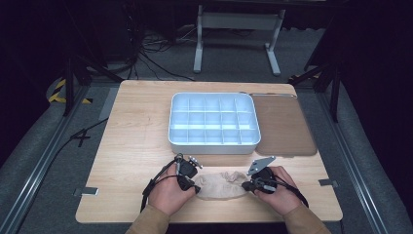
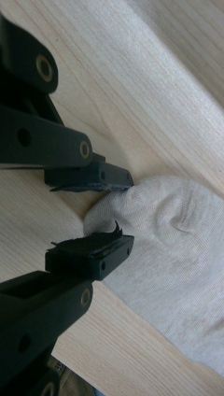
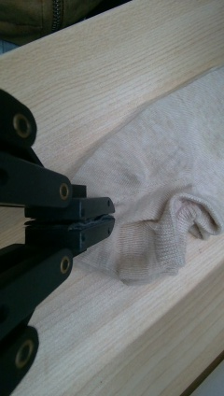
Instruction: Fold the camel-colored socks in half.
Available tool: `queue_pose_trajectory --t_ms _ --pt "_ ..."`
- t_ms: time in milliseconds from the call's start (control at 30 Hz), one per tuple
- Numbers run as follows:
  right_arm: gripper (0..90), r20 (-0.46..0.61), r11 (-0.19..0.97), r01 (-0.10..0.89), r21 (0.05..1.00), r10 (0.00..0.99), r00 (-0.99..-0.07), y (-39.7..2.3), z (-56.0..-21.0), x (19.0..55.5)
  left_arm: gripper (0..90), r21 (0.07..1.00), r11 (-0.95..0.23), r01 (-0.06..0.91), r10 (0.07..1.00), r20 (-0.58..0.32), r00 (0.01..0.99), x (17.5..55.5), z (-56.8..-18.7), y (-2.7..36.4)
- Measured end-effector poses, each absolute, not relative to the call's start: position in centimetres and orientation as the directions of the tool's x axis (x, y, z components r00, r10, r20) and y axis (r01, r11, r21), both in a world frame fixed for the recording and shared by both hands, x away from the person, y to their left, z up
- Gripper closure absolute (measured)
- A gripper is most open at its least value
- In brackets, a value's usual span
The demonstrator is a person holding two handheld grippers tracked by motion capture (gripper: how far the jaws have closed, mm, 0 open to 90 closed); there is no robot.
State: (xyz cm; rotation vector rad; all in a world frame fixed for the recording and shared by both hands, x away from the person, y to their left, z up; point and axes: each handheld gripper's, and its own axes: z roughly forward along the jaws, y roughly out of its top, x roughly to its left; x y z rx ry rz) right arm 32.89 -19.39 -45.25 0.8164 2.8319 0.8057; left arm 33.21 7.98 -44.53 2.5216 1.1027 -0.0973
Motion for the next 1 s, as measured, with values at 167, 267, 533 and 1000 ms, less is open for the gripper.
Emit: queue_pose_trajectory --t_ms 167,267,533,1000 --pt "88.7 0.057 0.720 0.467 0.512 0.514 -0.856 -19.4 -45.2 32.9 81.4 0.318 -0.614 0.723 0.685 -0.240 0.688 33.2 -44.7 7.8" --pt "88.4 0.061 0.717 0.471 0.514 0.518 -0.853 -19.4 -45.2 32.9 83.2 0.321 -0.624 0.712 0.684 -0.215 0.697 33.1 -44.5 7.8" --pt "88.7 0.067 0.702 0.464 0.540 0.514 -0.855 -19.6 -44.6 32.8 83.8 0.337 -0.607 0.720 0.701 -0.199 0.684 33.2 -43.7 8.5" --pt "89.0 0.089 0.644 0.461 0.610 0.523 -0.848 -19.0 -44.6 32.8 83.4 0.312 -0.609 0.730 0.710 -0.197 0.676 33.2 -42.6 9.9"
